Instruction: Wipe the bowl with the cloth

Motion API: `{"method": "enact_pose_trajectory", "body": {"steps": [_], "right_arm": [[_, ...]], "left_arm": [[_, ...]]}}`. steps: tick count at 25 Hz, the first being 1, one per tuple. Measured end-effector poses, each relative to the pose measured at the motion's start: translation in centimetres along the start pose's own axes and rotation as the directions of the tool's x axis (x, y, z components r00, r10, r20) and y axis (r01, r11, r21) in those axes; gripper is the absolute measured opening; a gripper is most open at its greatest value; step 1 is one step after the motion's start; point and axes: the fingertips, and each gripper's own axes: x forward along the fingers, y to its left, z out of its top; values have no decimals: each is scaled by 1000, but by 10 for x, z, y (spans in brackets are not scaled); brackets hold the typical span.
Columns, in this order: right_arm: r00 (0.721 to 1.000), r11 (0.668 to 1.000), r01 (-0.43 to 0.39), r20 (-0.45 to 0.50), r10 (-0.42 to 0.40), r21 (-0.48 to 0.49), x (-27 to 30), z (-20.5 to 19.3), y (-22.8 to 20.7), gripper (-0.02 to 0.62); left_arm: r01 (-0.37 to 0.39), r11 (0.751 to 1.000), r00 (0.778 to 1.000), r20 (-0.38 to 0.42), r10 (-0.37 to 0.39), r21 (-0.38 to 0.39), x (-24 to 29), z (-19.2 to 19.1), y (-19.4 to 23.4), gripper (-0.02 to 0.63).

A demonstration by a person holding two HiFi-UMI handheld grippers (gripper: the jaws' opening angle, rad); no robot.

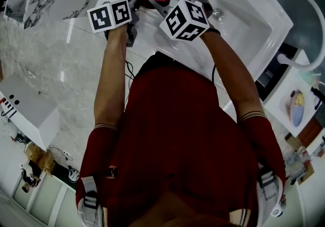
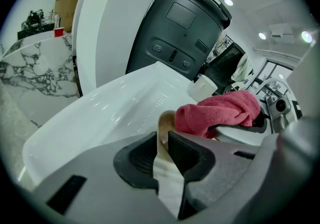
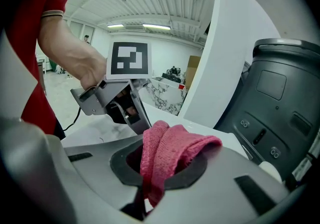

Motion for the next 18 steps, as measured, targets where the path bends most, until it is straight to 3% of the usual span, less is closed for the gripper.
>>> {"method": "enact_pose_trajectory", "body": {"steps": [10, 18], "right_arm": [[991, 995, -73, -114, 66, -64, 15, -15, 14, 29], [983, 993, -90, -164, 75, -80, 24, -19, 21, 29]], "left_arm": [[-1, 1000, 1000, 10, 1, -1, 2, -1, 1, 23], [-21, 998, 999, 35, 19, 53, -1, -1, -2, 15]]}}
